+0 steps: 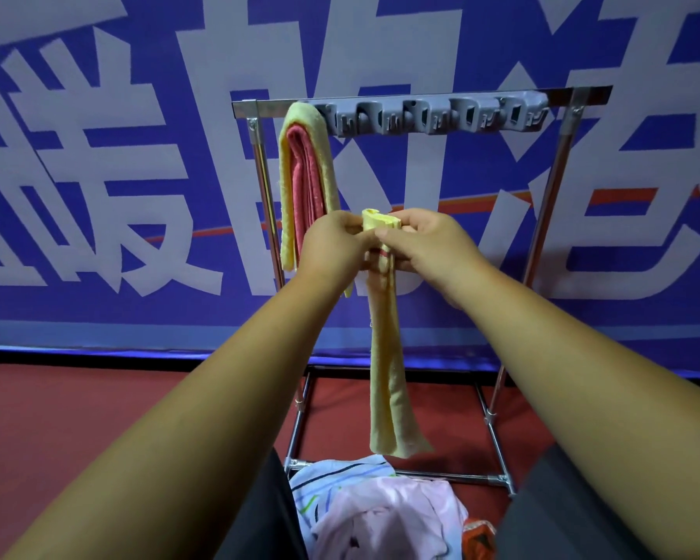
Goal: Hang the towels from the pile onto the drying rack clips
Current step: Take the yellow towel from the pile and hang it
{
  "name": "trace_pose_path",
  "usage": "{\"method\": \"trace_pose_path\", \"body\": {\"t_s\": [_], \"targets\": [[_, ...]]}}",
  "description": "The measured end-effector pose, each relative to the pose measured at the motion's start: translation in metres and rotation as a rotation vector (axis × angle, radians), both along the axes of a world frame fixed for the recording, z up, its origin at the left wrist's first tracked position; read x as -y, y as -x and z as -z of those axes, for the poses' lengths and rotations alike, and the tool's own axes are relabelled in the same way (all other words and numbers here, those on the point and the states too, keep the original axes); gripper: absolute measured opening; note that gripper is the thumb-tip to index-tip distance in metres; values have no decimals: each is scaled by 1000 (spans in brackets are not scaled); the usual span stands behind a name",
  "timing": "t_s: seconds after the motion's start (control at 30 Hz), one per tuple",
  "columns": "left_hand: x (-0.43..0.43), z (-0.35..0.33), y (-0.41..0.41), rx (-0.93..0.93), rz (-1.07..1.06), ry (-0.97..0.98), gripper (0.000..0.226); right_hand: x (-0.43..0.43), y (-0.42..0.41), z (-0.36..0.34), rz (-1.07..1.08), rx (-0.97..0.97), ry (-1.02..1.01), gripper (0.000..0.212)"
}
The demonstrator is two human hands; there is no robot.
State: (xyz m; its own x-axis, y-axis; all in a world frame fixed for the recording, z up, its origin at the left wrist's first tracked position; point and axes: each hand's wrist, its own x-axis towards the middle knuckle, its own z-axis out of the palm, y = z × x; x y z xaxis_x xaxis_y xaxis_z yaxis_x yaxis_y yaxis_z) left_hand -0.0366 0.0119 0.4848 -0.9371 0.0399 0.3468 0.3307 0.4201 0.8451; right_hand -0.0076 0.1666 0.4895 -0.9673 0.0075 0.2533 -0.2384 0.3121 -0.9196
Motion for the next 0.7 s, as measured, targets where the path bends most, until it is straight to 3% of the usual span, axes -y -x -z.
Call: {"method": "trace_pose_path", "body": {"t_s": [0.17, 0.33, 0.57, 0.7], "targets": [[9, -6, -5, 33, 90, -21, 26, -3, 4, 0, 32, -5, 138, 22], [18, 3, -2, 268, 304, -207, 47, -8, 5, -7, 24, -34, 184, 19], [21, 16, -6, 446, 474, -315, 34, -17, 5, -19, 16, -70, 184, 22], [14, 6, -9, 395, 470, -328, 34, -19, 12, -15, 2, -27, 378, 28]]}}
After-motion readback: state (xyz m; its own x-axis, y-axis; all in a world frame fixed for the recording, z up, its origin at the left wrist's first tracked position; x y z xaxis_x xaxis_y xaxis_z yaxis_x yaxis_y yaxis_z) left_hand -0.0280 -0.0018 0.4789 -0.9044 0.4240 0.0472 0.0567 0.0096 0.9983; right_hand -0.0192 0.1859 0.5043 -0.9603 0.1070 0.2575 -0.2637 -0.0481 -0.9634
